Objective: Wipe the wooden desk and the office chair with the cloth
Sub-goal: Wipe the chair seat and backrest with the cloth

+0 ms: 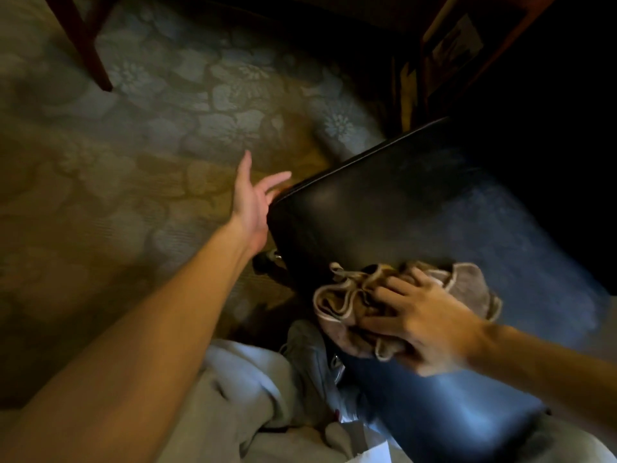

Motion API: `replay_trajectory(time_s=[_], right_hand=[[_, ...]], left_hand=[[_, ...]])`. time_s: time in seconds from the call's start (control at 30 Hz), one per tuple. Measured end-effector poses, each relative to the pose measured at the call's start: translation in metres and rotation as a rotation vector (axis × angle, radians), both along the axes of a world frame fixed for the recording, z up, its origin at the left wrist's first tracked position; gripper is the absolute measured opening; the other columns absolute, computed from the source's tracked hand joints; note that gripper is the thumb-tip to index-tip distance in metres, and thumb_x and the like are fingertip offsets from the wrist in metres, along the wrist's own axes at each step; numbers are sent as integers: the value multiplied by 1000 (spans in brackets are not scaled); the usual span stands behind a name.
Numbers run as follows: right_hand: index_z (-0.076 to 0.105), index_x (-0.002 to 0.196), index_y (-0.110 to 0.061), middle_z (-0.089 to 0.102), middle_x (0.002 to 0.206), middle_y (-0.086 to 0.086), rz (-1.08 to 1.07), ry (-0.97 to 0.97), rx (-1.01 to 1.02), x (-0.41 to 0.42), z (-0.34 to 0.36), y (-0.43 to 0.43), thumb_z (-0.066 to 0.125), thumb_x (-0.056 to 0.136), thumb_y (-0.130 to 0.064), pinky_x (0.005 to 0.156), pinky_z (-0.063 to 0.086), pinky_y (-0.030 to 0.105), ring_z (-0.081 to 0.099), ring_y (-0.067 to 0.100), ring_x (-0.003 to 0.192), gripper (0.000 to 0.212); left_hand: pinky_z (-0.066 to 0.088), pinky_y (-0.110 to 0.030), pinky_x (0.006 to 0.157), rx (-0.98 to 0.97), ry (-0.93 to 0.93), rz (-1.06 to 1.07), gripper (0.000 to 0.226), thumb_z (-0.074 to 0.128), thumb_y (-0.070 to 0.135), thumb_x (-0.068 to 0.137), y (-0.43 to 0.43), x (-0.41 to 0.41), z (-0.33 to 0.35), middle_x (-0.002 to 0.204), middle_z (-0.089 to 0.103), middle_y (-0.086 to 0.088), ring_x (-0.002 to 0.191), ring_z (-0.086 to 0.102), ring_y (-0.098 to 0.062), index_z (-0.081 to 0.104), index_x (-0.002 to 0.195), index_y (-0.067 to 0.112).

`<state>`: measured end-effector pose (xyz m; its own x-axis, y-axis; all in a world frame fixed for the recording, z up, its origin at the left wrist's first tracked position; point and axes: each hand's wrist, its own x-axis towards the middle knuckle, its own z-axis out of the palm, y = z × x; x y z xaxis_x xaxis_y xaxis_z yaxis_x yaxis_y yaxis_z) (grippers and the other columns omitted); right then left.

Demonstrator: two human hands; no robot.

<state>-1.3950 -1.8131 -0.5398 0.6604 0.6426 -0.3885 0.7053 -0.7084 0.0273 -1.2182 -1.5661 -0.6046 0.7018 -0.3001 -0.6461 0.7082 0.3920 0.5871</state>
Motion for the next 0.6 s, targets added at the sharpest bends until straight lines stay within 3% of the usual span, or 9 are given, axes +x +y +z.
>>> replay_trajectory(time_s=[0.07, 0.13, 0.2, 0.27, 0.37, 0.43, 0.53, 0.6], right_hand=[[61, 128, -45, 55, 124, -2, 1, -19, 14, 1, 9, -7, 62, 67, -66, 83, 56, 57, 48, 23, 117, 64], [63, 130, -40, 55, 130, 4, -50, -70, 110, 19, 21, 6, 56, 73, -62, 85, 55, 63, 52, 30, 119, 61], [65, 131, -32, 57, 130, 16, -120, -151, 189, 55, 31, 31, 50, 75, -60, 84, 52, 62, 54, 38, 114, 65], [65, 132, -28, 55, 129, 21, -177, -222, 137, 93, 27, 60, 47, 71, -62, 94, 44, 65, 50, 43, 119, 71], [58, 137, -30, 43, 149, 18, -192, -185, -41, 127, 3, 90, 55, 68, -64, 111, 16, 77, 34, 45, 141, 76], [53, 140, -31, 42, 147, 16, -228, -130, -100, 127, -12, 94, 61, 71, -65, 110, 23, 73, 34, 42, 139, 77], [67, 123, -30, 54, 125, 12, -169, -170, -4, 93, -17, 85, 53, 73, -64, 95, 40, 68, 46, 38, 120, 62], [70, 112, -30, 58, 116, 8, -90, -111, 70, 44, -19, 69, 53, 73, -61, 88, 42, 63, 46, 33, 111, 53]], left_hand=[[39, -48, 113, 103, -1, 28, 67, 34, 70, 99, -9, -8, 2, 153, 50, -7, 133, 52, -24, 72, 124, 20], [47, -38, 103, 238, 60, -39, 46, 40, 58, 104, -14, -16, -3, 132, 65, -3, 110, 61, -20, 63, 122, 23], [50, -43, 104, 218, 163, -195, 58, 43, 67, 99, -18, -29, -19, 122, 72, -7, 105, 66, -24, 68, 121, 20], [48, -50, 99, 147, 210, -289, 57, 42, 67, 97, -16, -42, -24, 106, 74, -8, 104, 65, -27, 72, 106, 19], [37, -59, 107, 168, 243, -311, 55, 40, 64, 98, -10, -41, -25, 108, 68, -6, 111, 57, -30, 68, 113, 20], [39, -57, 108, 201, 252, -326, 56, 44, 66, 96, -9, -34, -29, 112, 69, -8, 113, 59, -30, 68, 114, 18], [56, -40, 76, 214, 229, -409, 58, 41, 70, 97, -13, -29, -31, 96, 75, -6, 89, 71, -25, 71, 100, 20], [58, -37, 70, 250, 232, -425, 72, 36, 81, 93, -17, -27, -29, 98, 77, -7, 88, 73, -24, 72, 108, 20]])
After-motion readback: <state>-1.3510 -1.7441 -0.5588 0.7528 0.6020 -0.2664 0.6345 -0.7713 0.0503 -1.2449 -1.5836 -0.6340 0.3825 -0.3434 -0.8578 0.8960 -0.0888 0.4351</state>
